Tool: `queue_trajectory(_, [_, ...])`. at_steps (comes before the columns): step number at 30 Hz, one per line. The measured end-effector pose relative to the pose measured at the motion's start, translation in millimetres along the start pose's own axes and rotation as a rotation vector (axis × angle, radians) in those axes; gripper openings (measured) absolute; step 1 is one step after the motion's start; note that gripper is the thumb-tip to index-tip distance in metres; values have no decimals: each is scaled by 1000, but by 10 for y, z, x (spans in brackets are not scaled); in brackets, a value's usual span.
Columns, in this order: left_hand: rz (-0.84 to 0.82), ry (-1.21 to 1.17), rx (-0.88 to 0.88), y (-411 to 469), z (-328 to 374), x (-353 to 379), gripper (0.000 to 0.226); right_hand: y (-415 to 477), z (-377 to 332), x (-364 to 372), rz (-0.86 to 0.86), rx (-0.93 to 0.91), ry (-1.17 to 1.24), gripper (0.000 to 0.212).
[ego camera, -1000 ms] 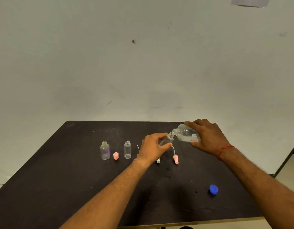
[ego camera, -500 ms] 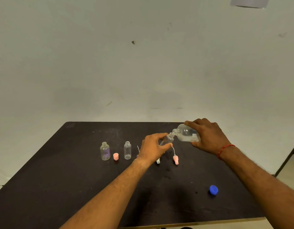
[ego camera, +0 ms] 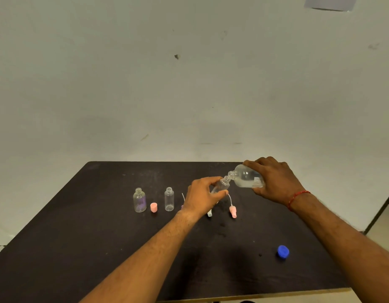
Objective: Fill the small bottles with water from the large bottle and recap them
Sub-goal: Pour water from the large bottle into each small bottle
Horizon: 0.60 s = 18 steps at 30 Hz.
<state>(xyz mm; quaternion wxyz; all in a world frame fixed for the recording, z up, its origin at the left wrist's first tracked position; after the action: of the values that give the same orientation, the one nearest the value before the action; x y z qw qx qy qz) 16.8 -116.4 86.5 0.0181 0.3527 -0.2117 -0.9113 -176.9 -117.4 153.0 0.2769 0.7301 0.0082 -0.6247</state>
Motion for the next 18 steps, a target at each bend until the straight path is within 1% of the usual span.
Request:
queue_trajectory(12, [7,18,12,-3,0,3,26,6,-21,-5,-5,-8,-12,76])
queue_trajectory(18, [11,13,13,-7,6,-4,29,4,-27,-6,-14,-10,-19,76])
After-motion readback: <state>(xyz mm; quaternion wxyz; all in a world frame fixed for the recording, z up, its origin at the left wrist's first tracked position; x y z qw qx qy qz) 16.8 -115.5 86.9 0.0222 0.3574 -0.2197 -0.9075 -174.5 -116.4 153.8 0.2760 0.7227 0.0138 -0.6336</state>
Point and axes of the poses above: each hand's wrist, its own y-axis towards the middle knuckle, its own x-axis out of the palm, z = x × y, the point moved 8 cm from there along y, towards the middle knuckle, and after that the axes turned 13 degrees about y, right-handed, at the moved point
